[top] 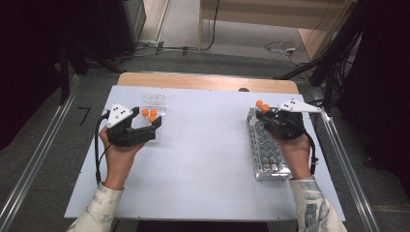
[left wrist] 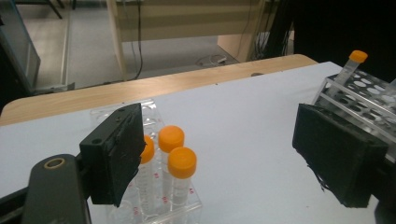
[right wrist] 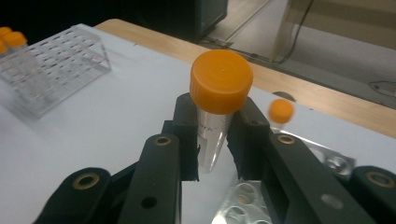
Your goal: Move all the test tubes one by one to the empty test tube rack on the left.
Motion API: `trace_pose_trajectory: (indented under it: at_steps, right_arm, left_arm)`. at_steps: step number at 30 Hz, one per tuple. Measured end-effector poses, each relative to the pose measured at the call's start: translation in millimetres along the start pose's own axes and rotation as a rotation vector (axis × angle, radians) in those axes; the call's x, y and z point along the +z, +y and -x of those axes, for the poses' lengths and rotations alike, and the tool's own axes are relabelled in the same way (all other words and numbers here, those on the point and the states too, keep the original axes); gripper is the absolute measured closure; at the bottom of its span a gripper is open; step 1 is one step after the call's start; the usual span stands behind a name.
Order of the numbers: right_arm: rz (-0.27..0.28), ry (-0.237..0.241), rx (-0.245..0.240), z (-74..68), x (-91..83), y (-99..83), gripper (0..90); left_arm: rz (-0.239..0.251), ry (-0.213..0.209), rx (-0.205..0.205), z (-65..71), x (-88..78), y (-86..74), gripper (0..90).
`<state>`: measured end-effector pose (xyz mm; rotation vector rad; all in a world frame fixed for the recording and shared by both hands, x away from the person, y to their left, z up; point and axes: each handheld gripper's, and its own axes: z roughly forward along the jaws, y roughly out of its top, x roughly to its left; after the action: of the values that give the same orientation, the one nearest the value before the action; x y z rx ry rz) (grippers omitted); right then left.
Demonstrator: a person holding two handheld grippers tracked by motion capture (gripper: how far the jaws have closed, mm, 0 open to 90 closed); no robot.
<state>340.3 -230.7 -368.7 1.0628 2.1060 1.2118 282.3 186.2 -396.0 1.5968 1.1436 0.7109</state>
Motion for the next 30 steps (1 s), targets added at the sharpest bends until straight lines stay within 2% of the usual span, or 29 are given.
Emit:
trace_pose_trajectory:
  at_steps: [6,12,17,21,27,30]
  right_arm:
    - [-0.022,0.081,-0.044,-29.6,14.2,-3.4,71.8]
    - [-0.052,0.155,-0.096,-62.9,32.5,-5.3,71.8]
    - [-0.072,0.206,-0.118,-85.9,47.6,-6.3,71.8]
    - [-0.086,0.243,-0.13,-101.9,57.7,-7.5,71.7]
    - [-0.099,0.286,-0.163,-121.5,69.0,-8.4,71.7]
    - [-0.11,0.301,-0.173,-130.4,72.3,-8.9,71.8]
  left_arm:
    - [0.003,-0.039,0.014,9.9,-1.0,1.6,17.6]
    - [-0.006,-0.091,0.053,28.0,0.1,1.4,18.1]
    - [-0.022,-0.138,0.081,41.9,3.8,-0.5,18.1]
    - [-0.039,-0.182,0.092,50.8,8.7,-3.9,18.0]
    - [-0.067,-0.218,0.115,61.1,15.2,-8.8,19.3]
    - [-0.072,-0.236,0.114,63.6,16.1,-9.7,21.9]
